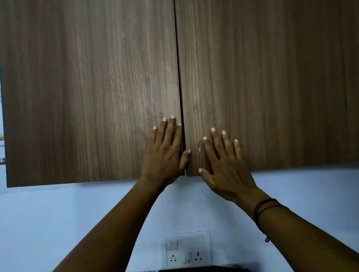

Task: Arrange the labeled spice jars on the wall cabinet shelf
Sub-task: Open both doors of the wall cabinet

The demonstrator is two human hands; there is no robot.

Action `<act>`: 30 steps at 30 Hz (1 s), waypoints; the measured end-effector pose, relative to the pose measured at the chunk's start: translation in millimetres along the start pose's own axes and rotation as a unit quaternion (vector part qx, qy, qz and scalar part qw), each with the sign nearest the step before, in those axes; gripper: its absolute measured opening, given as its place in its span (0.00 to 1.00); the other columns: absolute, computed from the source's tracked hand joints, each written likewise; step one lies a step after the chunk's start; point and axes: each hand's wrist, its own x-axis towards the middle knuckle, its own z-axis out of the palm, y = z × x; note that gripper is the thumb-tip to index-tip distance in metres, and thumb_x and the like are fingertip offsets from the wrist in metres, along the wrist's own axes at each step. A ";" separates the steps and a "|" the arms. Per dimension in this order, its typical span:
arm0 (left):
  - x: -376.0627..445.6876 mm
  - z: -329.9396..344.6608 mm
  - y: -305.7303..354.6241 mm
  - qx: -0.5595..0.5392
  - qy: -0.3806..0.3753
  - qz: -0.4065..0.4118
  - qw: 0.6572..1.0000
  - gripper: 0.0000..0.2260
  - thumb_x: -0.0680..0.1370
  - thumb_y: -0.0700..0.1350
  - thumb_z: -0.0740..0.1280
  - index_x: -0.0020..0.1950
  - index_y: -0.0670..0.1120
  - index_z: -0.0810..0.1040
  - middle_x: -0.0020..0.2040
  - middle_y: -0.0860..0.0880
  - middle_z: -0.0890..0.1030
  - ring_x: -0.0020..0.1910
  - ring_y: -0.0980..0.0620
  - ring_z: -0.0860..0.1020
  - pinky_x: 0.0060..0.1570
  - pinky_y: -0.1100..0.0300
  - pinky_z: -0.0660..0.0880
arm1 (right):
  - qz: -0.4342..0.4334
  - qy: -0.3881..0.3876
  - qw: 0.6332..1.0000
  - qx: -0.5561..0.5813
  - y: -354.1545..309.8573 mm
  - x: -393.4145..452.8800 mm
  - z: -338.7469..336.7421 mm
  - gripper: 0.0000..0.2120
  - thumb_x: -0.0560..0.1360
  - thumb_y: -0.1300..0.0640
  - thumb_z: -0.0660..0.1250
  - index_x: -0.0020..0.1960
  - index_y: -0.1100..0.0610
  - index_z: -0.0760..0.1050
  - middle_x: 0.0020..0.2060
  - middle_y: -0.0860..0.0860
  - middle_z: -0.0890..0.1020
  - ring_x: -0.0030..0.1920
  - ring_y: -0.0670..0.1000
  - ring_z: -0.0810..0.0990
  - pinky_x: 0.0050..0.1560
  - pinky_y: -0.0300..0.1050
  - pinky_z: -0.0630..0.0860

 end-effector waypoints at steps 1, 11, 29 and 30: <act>-0.3 2.1 2.2 0.007 -0.002 -0.003 1.000 0.32 0.82 0.59 0.52 0.80 0.40 0.57 0.81 0.38 0.55 0.80 0.40 0.52 0.78 0.41 0.52 | -0.017 -0.004 1.000 -0.021 1.4 0.0 2.2 0.42 0.74 0.36 0.57 0.80 0.56 0.47 0.79 0.59 0.46 0.79 0.62 0.45 0.75 0.66 0.47; -13.5 16.8 30.2 -0.140 0.034 -0.036 0.989 0.34 0.80 0.58 0.54 0.79 0.38 0.56 0.81 0.40 0.55 0.81 0.43 0.50 0.79 0.43 0.45 | -0.065 0.059 0.988 -0.129 4.3 10.5 15.8 0.40 0.75 0.56 0.66 0.80 0.57 0.48 0.78 0.62 0.52 0.77 0.66 0.51 0.72 0.70 0.56; 25.4 -113.0 111.1 -0.716 0.083 -0.086 0.688 0.29 0.77 0.47 0.57 0.77 0.39 0.59 0.69 0.38 0.71 0.67 0.42 0.74 0.67 0.40 0.72 | -0.153 0.093 0.978 0.104 30.4 -47.4 -107.1 0.45 0.73 0.35 0.63 0.78 0.61 0.54 0.79 0.60 0.51 0.79 0.60 0.48 0.75 0.66 0.53; 22.3 -121.1 119.3 -0.730 0.079 -0.083 0.674 0.29 0.77 0.47 0.56 0.78 0.39 0.58 0.70 0.38 0.71 0.68 0.41 0.74 0.68 0.40 0.72 | -0.129 0.104 0.976 0.139 30.6 -49.3 -120.8 0.43 0.74 0.35 0.60 0.78 0.62 0.54 0.79 0.59 0.51 0.79 0.59 0.48 0.75 0.66 0.54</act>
